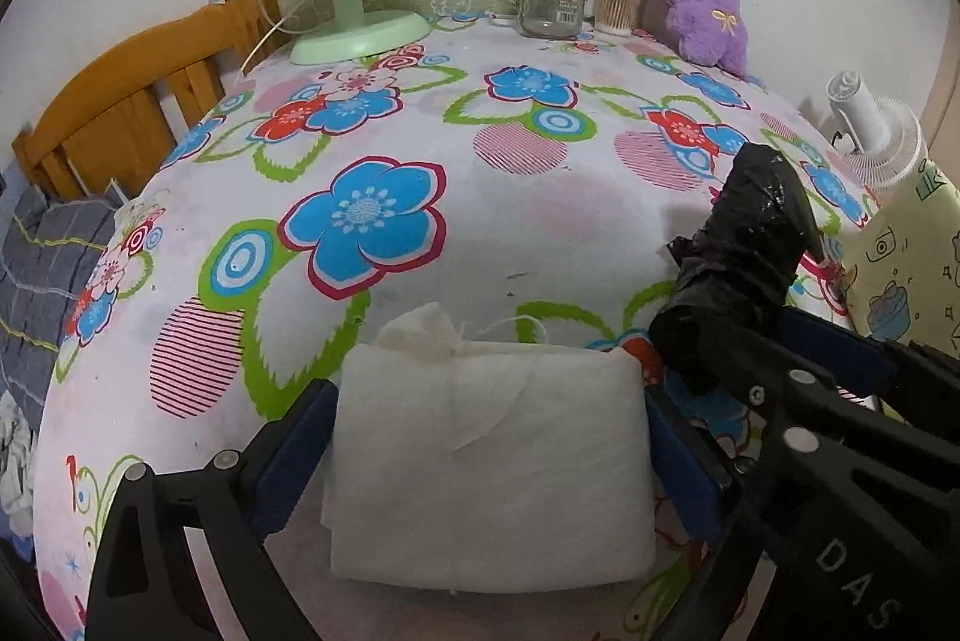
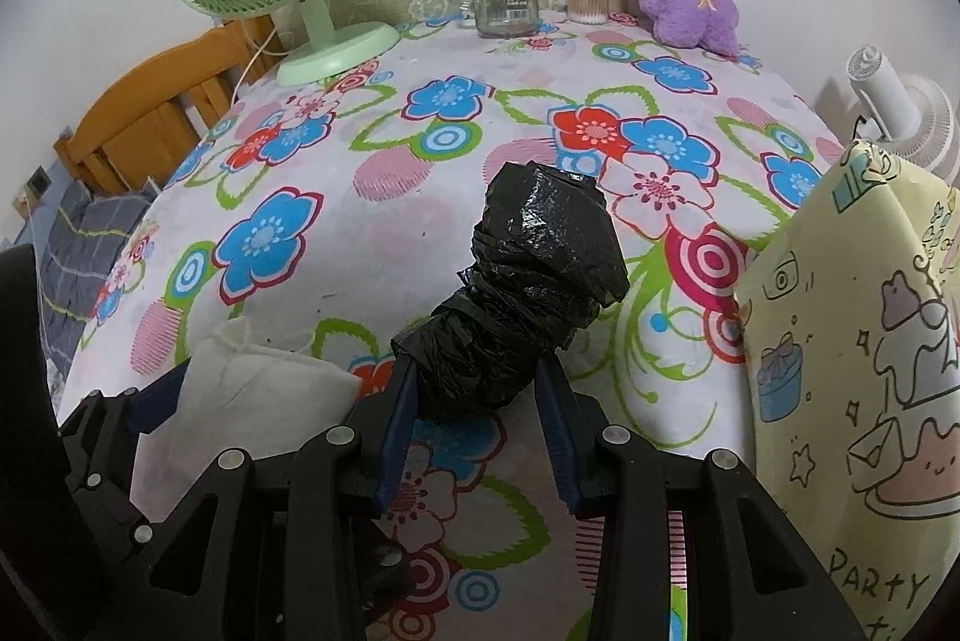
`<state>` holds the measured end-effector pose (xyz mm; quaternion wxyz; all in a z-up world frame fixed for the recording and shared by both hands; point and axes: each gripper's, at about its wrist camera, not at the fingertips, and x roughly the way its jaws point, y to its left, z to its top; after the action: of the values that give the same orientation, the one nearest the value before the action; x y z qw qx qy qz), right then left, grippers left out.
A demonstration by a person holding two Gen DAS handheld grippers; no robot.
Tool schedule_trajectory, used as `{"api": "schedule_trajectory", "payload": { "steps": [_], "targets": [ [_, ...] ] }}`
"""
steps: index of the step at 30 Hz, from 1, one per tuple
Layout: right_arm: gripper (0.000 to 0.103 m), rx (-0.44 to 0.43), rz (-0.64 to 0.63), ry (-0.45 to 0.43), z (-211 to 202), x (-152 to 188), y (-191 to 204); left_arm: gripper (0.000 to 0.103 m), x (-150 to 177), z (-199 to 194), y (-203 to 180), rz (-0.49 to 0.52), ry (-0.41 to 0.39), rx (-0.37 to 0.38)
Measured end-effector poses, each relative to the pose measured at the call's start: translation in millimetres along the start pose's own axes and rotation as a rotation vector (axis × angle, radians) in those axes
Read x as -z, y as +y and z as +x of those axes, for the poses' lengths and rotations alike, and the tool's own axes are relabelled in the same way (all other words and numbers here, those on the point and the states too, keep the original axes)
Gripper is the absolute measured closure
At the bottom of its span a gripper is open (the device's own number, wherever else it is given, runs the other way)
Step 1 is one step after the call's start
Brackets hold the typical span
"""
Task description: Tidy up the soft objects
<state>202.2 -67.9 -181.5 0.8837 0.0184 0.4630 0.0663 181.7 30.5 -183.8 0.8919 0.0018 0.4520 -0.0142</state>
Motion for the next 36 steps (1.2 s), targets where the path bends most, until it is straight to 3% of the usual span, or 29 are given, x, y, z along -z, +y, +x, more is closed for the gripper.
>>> {"api": "schedule_trajectory", "payload": {
  "steps": [2, 8, 21, 36],
  "targets": [
    [0.061, -0.001, -0.002, 0.000, 0, 0, 1, 0.017, 1, -3, 0, 0.002, -0.008, 0.005],
    [0.060, -0.007, -0.009, -0.003, -3, 2, 4, 0.025, 2, -8, -3, 0.012, -0.007, 0.012],
    [0.060, -0.004, -0.022, -0.070, -38, -1, 2, 0.026, -7, -46, -17, 0.025, -0.080, 0.008],
    [0.060, -0.007, -0.045, -0.194, -112, -10, -14, 0.026, -18, -112, -45, 0.055, -0.193, 0.020]
  ]
}}
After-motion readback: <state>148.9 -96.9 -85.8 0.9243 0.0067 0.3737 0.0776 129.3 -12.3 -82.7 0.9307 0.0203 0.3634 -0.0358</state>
